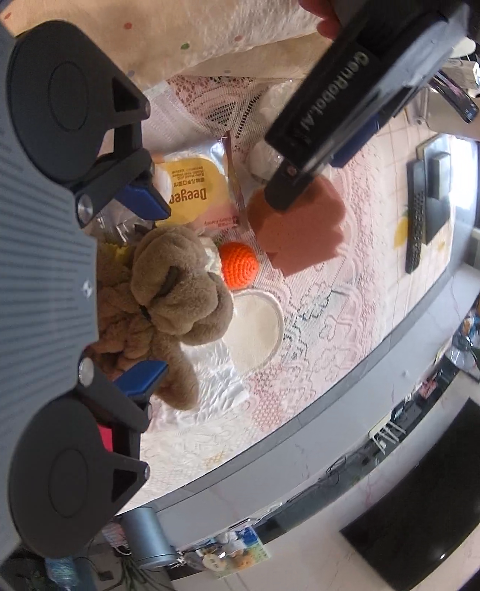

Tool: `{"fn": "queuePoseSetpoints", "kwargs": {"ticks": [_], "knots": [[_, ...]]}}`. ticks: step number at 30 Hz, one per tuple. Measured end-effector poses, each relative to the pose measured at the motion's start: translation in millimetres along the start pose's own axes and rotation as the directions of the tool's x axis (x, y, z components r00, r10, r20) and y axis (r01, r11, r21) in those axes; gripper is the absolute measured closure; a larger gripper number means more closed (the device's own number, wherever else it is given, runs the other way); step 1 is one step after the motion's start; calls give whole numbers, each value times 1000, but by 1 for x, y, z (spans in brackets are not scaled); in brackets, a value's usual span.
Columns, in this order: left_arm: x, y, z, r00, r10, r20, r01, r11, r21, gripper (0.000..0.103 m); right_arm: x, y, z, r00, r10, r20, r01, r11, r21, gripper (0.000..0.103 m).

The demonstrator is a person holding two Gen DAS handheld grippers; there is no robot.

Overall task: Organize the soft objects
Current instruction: 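Grasp the brown sponge with the left tool while the right tool grasps the brown plush toy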

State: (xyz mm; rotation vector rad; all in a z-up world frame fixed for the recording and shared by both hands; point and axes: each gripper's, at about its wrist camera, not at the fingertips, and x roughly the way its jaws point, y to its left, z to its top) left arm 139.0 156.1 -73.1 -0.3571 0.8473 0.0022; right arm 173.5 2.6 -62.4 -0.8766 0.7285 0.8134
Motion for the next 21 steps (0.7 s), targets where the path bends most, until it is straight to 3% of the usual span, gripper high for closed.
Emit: {"fn": "queuePoseSetpoints", "kwargs": {"ticks": [7,8,11,12,16,18,21], "knots": [[16,9,11,1000,8,-4,-8,998,-58,15,21,2,6,1000,-14,-27,15,999,33,18],[19,10,12,1000,5,-3,-6,998,-62,15,21,0,6,1000,-14,-24,15,999,51,23],[22,8,11,1000,0,2,0,998,-66,29,20,-7,5,1000,-6,-13,8,995,102,35],[22,7,11,1000,4,8,-3,998,-55,41,18,-8,4,1000,-4,-9,5,994,113,39],[18,-1,7,999,20,45,-20,1000,-1,53,8,-14,2,1000,8,14,-10,986,164,53],[13,-5,7,997,19,73,-20,1000,14,56,2,-17,1,999,7,31,-13,981,192,68],[3,-12,7,994,23,109,-26,999,35,59,-11,-22,-2,998,1,64,-17,969,247,73]]}}
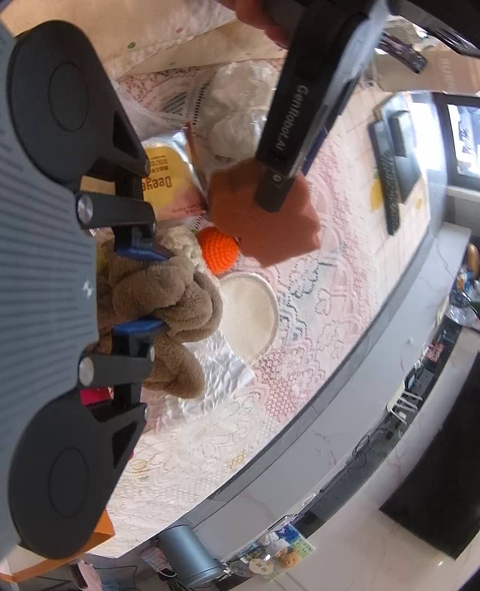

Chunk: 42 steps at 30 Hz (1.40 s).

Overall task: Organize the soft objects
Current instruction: 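Grasp the brown sponge with the left tool while the right tool grasps the brown plush toy, then carry sponge and plush into the orange box and open both tools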

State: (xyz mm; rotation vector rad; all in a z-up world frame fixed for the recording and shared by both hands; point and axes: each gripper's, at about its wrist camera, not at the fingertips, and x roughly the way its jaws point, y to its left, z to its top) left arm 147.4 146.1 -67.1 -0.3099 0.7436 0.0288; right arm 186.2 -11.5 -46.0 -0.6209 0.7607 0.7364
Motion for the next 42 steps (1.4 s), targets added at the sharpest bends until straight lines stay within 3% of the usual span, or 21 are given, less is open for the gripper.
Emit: {"fn": "queuePoseSetpoints", "kwargs": {"ticks": [7,14,19,22,28,33,38,42], "knots": [[-31,-17,-1,997,-8,79,6,1000,31,59,-34,-8,-1,997,-3,82,-4,996,84,75],[-79,-39,6,987,-23,159,8,996,93,59,-85,-5,5,977,6,213,-34,991,129,74],[-110,-67,10,974,-56,221,22,988,156,59,-130,-11,2,955,-33,295,-20,985,172,74],[-123,-88,11,963,-100,250,52,980,192,59,-154,-19,-5,943,-99,317,38,980,194,74],[-125,-137,15,944,-219,247,150,951,272,59,-187,-56,-41,942,-219,255,133,939,317,74],[-107,-182,24,925,-336,178,268,908,321,59,-203,-96,-78,939,-287,192,184,886,426,74],[-73,-217,38,915,-394,86,349,880,322,59,-206,-137,-110,938,-320,135,199,812,548,74],[-46,-240,44,915,-401,35,369,870,327,59,-190,-171,-134,950,-298,91,166,731,661,74]]}}
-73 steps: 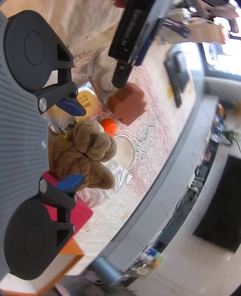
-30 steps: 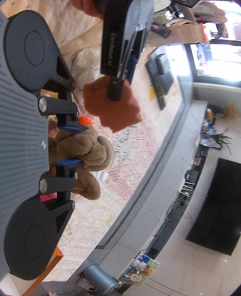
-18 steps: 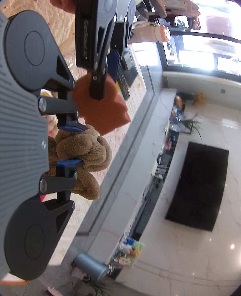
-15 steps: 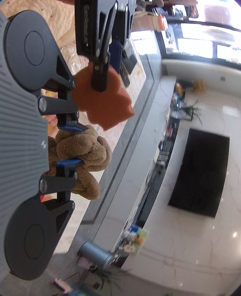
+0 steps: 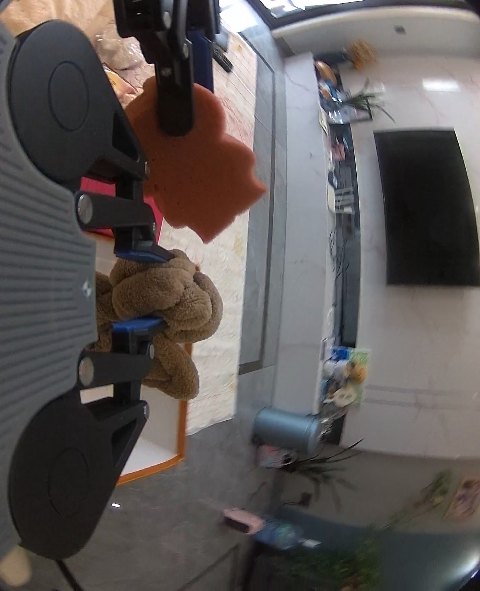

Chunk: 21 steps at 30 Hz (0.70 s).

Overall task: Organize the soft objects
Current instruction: 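Carry sponge and plush into the orange box and open both tools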

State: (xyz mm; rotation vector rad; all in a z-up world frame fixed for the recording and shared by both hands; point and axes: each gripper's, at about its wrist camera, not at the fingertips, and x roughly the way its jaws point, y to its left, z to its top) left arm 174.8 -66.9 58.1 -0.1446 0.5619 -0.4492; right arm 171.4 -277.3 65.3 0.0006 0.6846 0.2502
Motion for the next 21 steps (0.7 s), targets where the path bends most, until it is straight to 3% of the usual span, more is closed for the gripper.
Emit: {"fn": "queuePoseSetpoints", "kwargs": {"ticks": [6,9,13,16,21], "knots": [[51,-28,-9,995,4,-104,4,997,79,59,56,-33,-7,993,50,-111,-28,980,195,74],[70,-40,-19,985,34,-168,-9,989,147,59,84,-45,-11,975,31,-218,24,969,246,73],[89,-49,-35,969,49,-244,-2,982,189,59,109,-67,-21,944,64,-324,45,947,318,72],[101,-57,-44,959,75,-275,-9,972,234,59,126,-77,-31,926,102,-364,42,929,367,72],[108,-64,-54,942,114,-316,-27,963,267,58,145,-81,-33,925,125,-359,24,923,384,67]]}}
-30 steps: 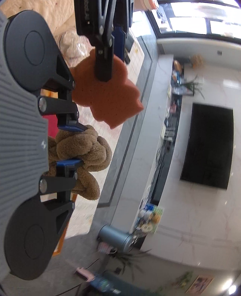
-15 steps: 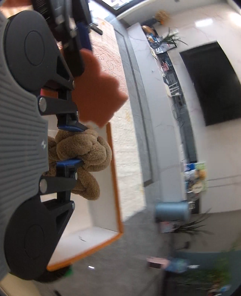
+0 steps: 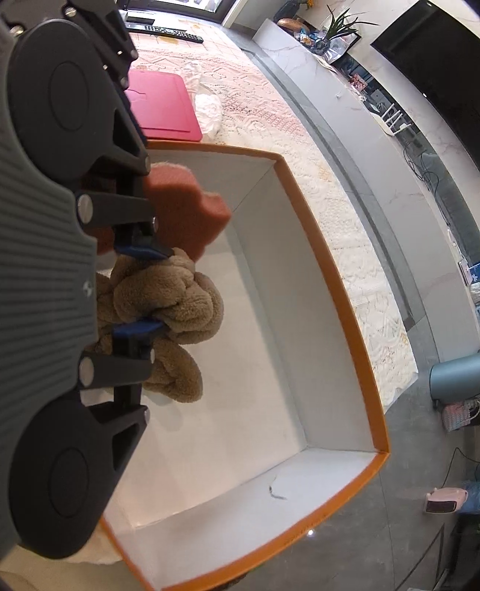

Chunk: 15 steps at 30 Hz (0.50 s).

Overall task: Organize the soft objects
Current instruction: 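Carry sponge and plush into the orange box and open both tools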

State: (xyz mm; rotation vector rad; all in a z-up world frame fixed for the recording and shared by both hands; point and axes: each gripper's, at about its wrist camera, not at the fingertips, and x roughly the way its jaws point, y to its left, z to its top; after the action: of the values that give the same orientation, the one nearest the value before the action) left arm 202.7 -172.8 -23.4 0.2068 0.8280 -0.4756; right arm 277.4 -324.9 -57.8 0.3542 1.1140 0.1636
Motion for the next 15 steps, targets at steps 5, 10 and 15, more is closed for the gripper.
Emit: {"fn": "queuePoseSetpoints", "kwargs": {"ticks": [5,10,15], "knots": [[10,-2,5,1000,19,-25,-18,1000,16,57,8,1,0,1000,7,-6,-7,1000,-5,65],[12,-5,7,999,16,-36,-16,1000,7,47,20,2,0,999,39,-31,-38,999,15,62],[7,-3,7,1000,-3,-31,3,1000,7,40,16,2,2,999,41,-28,-40,998,43,55]]}}
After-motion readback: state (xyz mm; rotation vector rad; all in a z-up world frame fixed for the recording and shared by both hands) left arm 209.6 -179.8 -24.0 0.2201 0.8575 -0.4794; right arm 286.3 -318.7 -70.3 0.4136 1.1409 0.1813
